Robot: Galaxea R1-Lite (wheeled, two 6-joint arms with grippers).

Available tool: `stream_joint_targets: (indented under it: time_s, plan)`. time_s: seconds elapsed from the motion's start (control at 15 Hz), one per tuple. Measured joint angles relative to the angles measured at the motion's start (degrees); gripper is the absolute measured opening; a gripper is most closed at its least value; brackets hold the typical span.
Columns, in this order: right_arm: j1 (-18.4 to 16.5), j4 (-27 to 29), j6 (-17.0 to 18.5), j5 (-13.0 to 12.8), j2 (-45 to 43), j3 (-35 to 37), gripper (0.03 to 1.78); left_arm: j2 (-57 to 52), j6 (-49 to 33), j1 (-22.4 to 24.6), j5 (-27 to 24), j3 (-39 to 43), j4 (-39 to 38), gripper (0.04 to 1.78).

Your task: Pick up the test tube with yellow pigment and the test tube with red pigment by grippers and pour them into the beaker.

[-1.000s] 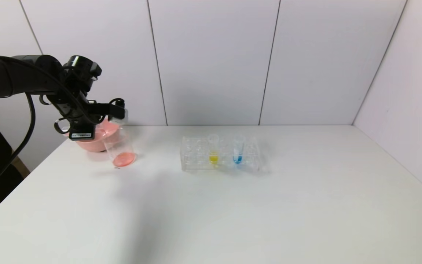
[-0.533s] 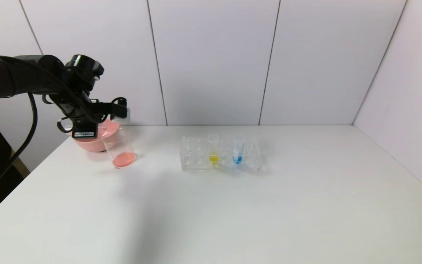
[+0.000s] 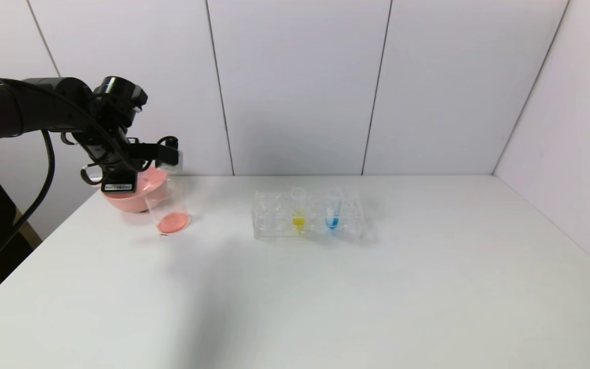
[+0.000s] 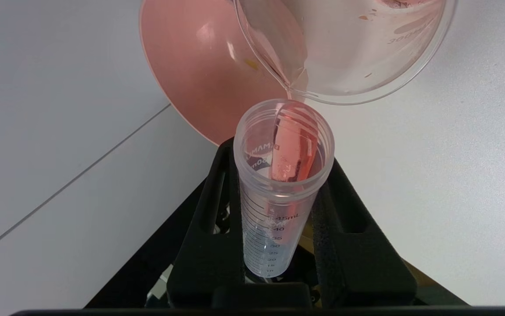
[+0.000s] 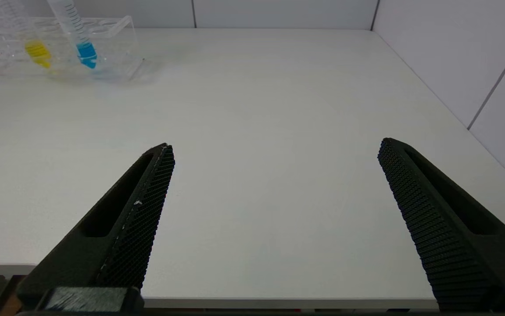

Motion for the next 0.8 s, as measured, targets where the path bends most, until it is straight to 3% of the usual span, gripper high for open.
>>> stream_joint_targets:
  time_s: [0.8]
  plan:
    - [0.0, 0.0, 0.0, 0.0, 0.0, 0.0, 1.7, 1.0, 0.2, -1.0, 5.4, -0.2, 0.0, 0.45]
